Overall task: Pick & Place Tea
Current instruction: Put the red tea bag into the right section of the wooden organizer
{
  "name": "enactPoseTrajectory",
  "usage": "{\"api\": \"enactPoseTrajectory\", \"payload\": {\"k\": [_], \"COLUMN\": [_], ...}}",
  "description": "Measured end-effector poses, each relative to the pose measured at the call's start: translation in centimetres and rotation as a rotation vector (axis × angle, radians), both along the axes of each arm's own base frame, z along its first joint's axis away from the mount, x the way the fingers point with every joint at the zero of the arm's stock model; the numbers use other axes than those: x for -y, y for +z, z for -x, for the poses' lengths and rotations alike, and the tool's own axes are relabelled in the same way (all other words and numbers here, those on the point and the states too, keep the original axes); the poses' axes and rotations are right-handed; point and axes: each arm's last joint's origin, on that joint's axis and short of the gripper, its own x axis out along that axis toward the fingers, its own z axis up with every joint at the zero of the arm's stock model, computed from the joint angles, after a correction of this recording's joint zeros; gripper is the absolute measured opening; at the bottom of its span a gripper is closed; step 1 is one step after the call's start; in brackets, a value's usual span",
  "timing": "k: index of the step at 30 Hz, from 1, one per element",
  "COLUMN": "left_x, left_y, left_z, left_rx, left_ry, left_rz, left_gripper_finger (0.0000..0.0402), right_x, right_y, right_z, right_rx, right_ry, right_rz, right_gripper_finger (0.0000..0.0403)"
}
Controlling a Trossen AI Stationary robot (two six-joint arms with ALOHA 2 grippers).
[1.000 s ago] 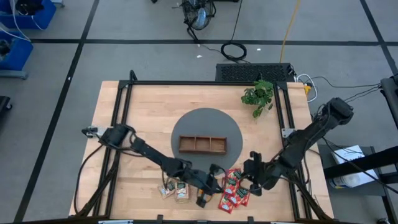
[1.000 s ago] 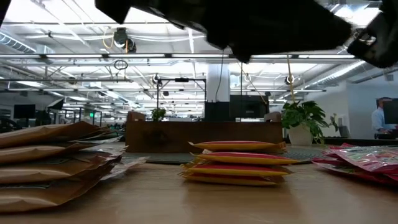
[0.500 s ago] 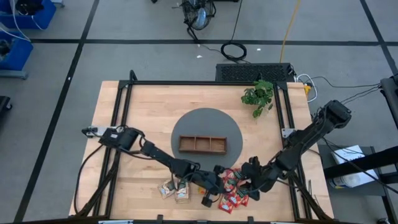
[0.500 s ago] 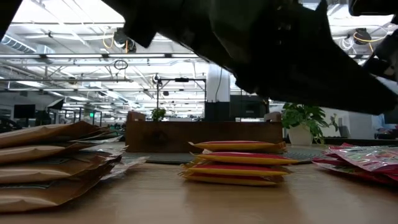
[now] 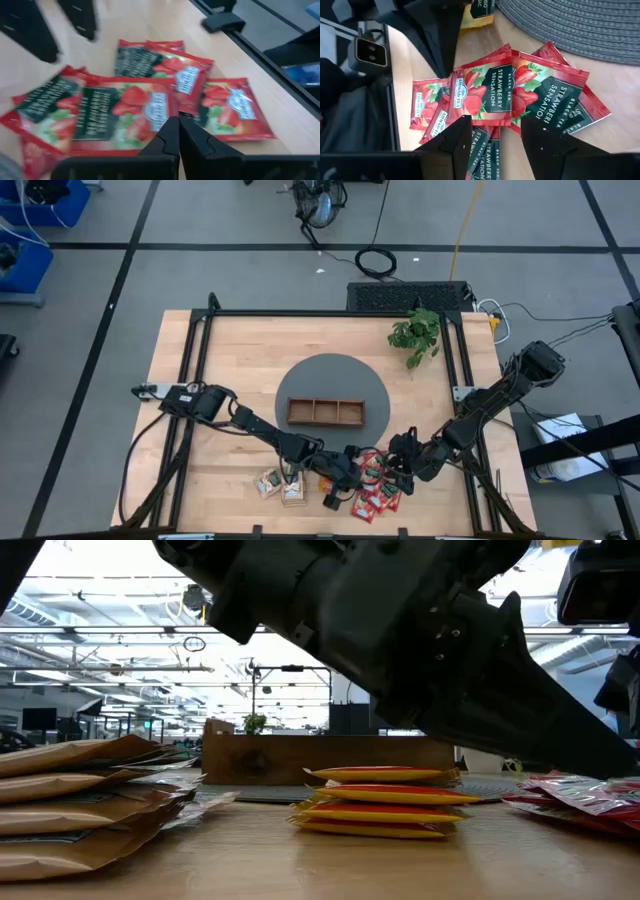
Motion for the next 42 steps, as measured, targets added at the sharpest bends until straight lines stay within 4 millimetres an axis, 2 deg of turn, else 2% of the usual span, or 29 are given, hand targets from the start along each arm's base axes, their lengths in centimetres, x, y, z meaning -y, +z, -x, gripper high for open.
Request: {"api": "enactPoseTrajectory", "payload": {"k": [6,10,16,21,28,33,42], "left_x": [-0.6,-0.9,-1.3,-1.5,-1.5,-1.6,-2.3], "left_y": [0.0,-0.3,-0.9,-1.1,-1.1,-1.1,-2.0], "left_z": [-0.3,-0.4,-0.6,-0.7,-0.7,-0.8,-1.0], "left_rx": [0.002,-0.006,-0.012,-0.019,-0.016,-0.015,-0.023], "left_ry": [0.015,0.013,0.005,0.008,0.007,0.006,0.017], "left_rz": [0.003,0.011,0.035,0.053,0.055,0.048,0.045], "left_gripper_finger": [0.0014,0.0004,0.0016,0.0004,0.0017,0.0004,0.0004], "right_x": [0.5,0.6,0.1,-0.2,-0.1,0.2,0.9], "right_y": [-0.9,-1.1,-2.3,-3.4,-3.2,-3.2,-3.4], "right_z": [0.4,0.5,0.0,-0.6,-0.8,-1.0,-1.3], "right_rx": [0.028,0.026,0.004,-0.003,0.013,0.016,0.032], "right_ry": [-0.006,-0.005,0.012,0.016,0.014,0.006,-0.061], "right_rz": [-0.033,-0.032,-0.038,-0.069,-0.071,-0.062,0.013], "right_gripper_finger": [0.0155,0.0155,0.0155,0.0155,0.0155,0.0155,0.0155]}}
